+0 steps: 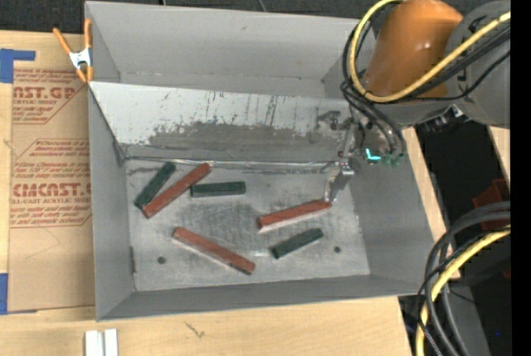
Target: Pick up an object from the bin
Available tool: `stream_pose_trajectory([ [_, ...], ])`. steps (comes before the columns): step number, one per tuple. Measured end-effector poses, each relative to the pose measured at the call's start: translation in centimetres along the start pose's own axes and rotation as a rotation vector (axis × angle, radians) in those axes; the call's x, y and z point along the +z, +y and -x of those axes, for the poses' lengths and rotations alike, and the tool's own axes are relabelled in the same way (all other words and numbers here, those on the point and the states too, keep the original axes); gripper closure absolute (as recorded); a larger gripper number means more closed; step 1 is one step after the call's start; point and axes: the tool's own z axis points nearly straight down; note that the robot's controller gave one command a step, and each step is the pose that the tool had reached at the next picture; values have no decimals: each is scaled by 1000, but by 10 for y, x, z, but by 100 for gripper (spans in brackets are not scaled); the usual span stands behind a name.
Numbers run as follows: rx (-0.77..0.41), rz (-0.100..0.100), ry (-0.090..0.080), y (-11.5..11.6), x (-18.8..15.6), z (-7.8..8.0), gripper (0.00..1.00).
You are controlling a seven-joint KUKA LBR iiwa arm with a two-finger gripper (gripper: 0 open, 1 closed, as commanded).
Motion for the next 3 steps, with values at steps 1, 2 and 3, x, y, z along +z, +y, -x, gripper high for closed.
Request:
stream_pose_trajectory([
  [1,-1,-1,-8,0,-5,2,0],
  [2,57,1,-11,23,88,-24,0],
  [3,27,0,-4,25,73,-26,0],
])
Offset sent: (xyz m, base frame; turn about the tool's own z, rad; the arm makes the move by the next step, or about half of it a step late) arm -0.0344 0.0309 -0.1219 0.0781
